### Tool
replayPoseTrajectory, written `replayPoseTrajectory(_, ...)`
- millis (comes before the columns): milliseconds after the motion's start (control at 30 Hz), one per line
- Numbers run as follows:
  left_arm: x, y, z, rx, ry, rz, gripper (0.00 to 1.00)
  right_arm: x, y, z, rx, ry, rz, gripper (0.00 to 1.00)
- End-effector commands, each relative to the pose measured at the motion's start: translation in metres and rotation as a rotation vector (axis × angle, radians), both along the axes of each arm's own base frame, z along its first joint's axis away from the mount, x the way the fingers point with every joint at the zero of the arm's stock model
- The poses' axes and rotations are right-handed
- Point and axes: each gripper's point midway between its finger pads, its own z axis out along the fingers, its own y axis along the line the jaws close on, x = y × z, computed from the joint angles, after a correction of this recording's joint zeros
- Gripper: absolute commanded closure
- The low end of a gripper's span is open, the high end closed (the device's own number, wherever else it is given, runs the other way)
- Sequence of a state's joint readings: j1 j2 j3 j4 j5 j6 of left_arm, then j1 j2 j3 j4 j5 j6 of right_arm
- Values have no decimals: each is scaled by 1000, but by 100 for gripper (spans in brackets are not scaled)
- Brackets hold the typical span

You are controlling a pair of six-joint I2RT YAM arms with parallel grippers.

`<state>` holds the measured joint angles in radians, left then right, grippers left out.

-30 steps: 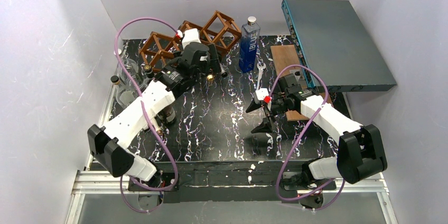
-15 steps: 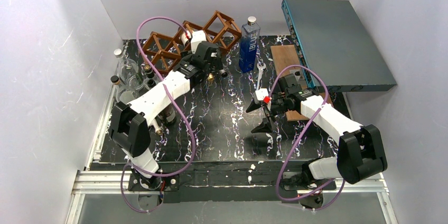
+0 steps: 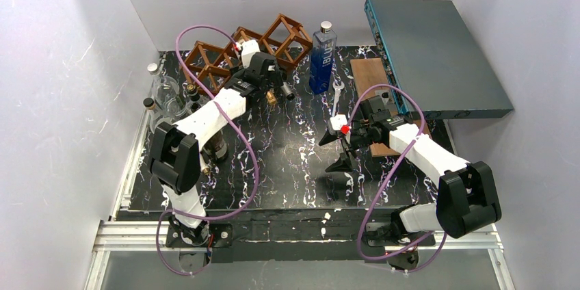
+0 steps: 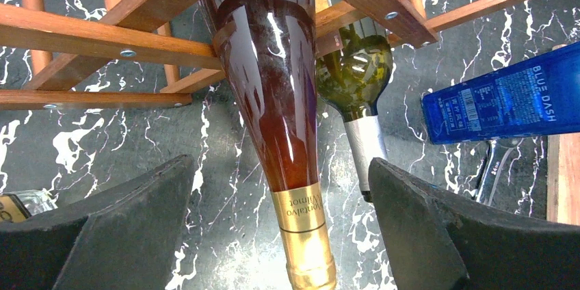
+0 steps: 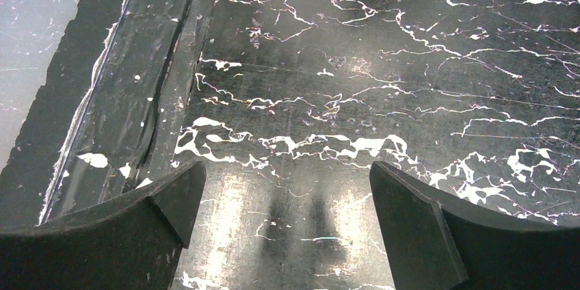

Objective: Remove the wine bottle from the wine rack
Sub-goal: Pick up the wine bottle from the wine rack.

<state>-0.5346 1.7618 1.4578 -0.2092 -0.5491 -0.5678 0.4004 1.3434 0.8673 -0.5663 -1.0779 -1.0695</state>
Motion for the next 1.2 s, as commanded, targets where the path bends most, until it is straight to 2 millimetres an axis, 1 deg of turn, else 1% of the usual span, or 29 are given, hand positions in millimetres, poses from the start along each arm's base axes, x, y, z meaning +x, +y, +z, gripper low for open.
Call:
replayPoseTrajectory(0, 8, 3, 7, -15, -47, 13, 2, 3, -3, -1, 17, 1, -12, 0)
replayPoseTrajectory(67, 10, 3, 2, -11, -42, 13, 2, 3, -3, -1, 16, 0, -12, 0)
replayPoseTrajectory(333, 17, 1, -7, -19, -40, 9, 2, 3, -3, -2, 15, -3, -11, 0)
replayPoseTrajectory(1167, 25, 1, -19, -26, -27, 2, 2, 3, -4, -4, 8, -12, -11, 0)
